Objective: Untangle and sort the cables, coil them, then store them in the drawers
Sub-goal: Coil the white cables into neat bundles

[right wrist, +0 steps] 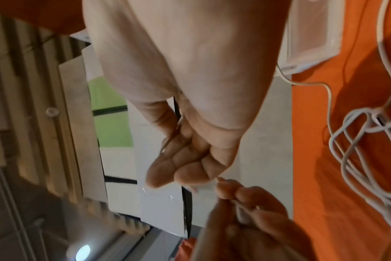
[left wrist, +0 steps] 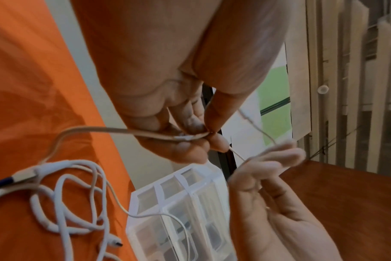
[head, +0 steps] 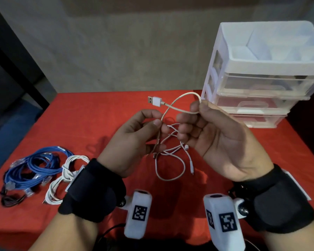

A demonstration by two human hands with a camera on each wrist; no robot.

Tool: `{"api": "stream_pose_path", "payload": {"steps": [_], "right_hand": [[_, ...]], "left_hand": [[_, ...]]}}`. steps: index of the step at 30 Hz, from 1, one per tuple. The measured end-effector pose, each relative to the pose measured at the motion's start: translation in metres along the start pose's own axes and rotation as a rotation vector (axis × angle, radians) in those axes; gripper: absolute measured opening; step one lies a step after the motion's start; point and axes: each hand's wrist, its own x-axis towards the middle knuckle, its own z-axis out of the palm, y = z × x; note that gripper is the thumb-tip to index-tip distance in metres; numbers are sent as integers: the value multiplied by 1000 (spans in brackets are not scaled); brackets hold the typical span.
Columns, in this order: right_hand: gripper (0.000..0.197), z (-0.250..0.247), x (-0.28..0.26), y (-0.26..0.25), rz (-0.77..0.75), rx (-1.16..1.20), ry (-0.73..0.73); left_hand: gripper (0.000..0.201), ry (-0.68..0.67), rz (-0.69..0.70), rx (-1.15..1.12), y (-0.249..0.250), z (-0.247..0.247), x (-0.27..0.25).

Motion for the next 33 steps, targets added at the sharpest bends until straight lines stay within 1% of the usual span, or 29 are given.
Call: {"api": "stream_pose_path", "payload": {"steps": [3, 6, 8, 10, 12, 13, 15, 17, 18, 20, 23, 25, 27, 29, 31, 32, 33], "right_hand": [[14, -1, 3, 11, -21, -195, 50], [16, -6, 4, 22, -42, -482, 99], [16, -7, 4, 26, -22, -611, 92], [12, -8, 3, 29, 1, -719, 75], [7, -10, 4, 32, -59, -831, 106], [11, -11, 5, 32, -111, -872, 135], [17, -13, 6, 29, -176, -878, 141], [12, -16, 6, 25, -156, -856, 93], [10, -17, 7, 22, -139, -872, 80], [9, -22, 6, 19, -151, -910, 97], [10, -24, 5, 16, -189, -811, 111], [11, -22, 3, 14, -208, -786, 70], [13, -20, 1, 10, -224, -837, 9], [14, -18, -1, 5, -223, -892, -47], [12, -18, -2, 3, -235, -936, -56], [11, -18, -1, 4, -242, -957, -49], [11, -18, -1, 5, -239, -971, -45]], "left_hand": [[15, -20, -8, -97, 1, -2, 2], [18, 41, 18, -171, 4, -2, 5], [21, 101, 51, -125, 4, -2, 7], [24, 117, 67, -61, 2, 1, 6], [24, 116, 69, 13, 1, 4, 4], [24, 110, 84, 73, 0, 4, 3], [26, 51, 126, 249, -3, 2, 3], [26, -46, 126, 372, -5, 1, 2], [27, -69, 107, 382, -5, 1, 1], [29, -64, 75, 357, -4, 1, 1], [37, -7, -2, 236, -1, 2, 3], [38, 0, -62, 142, 3, 2, 5], [39, -6, -100, 107, 4, 2, 6], [36, -34, -129, 111, 3, 4, 6], [34, -104, -152, 132, 0, 5, 6], [38, -139, -177, 137, 1, 7, 5], [46, -185, -194, 162, 2, 9, 3]]}}
